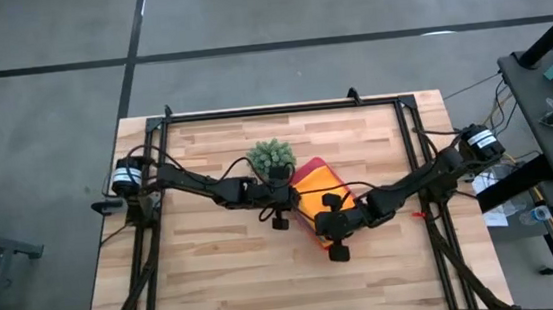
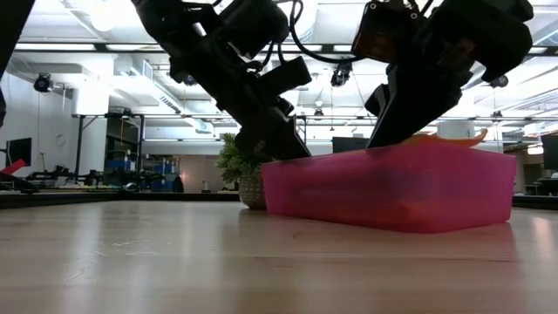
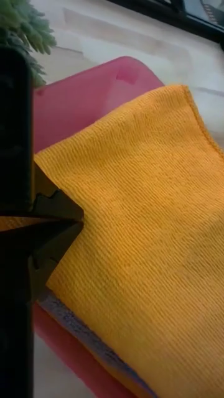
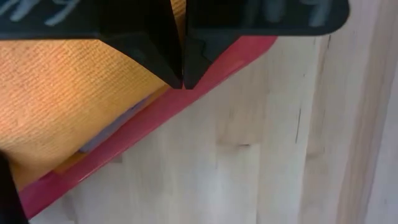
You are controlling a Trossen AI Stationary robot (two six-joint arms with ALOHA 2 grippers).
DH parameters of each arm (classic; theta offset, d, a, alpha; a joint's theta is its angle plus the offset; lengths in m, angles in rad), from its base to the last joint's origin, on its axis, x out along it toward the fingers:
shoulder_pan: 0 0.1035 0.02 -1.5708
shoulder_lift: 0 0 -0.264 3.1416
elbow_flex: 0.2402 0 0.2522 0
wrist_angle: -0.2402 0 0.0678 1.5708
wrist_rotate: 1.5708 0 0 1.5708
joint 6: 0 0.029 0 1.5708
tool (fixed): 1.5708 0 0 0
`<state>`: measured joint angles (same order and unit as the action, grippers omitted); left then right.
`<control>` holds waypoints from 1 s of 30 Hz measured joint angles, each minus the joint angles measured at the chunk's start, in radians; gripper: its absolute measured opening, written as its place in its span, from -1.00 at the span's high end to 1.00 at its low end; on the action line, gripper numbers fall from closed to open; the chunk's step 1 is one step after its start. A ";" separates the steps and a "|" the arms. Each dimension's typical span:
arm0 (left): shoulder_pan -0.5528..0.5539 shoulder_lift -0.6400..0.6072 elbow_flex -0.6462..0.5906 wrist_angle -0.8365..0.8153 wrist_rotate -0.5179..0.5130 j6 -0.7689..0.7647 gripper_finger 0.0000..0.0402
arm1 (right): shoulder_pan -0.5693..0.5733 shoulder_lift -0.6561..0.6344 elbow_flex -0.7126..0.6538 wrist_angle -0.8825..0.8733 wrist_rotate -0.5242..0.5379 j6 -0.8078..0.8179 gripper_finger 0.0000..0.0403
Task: Fold microfiber towels
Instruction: Put the orange microfiber cloth into the pink bin
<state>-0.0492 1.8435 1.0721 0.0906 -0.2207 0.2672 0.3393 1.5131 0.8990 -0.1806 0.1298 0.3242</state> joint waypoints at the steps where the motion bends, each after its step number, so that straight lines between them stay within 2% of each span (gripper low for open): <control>1: 0.002 0.000 0.000 -0.001 0.000 0.000 0.98 | 0.000 0.000 -0.001 -0.001 -0.001 0.008 0.96; 14: 0.004 0.000 0.000 -0.004 -0.002 -0.001 0.98 | 0.000 -0.088 0.012 -0.047 -0.001 0.035 0.96; 30: 0.004 0.000 0.000 -0.016 -0.005 -0.002 0.98 | 0.000 -0.038 -0.060 -0.045 -0.005 0.138 0.96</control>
<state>-0.0448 1.8435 1.0721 0.0746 -0.2260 0.2649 0.3397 1.4747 0.8391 -0.2252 0.1250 0.4625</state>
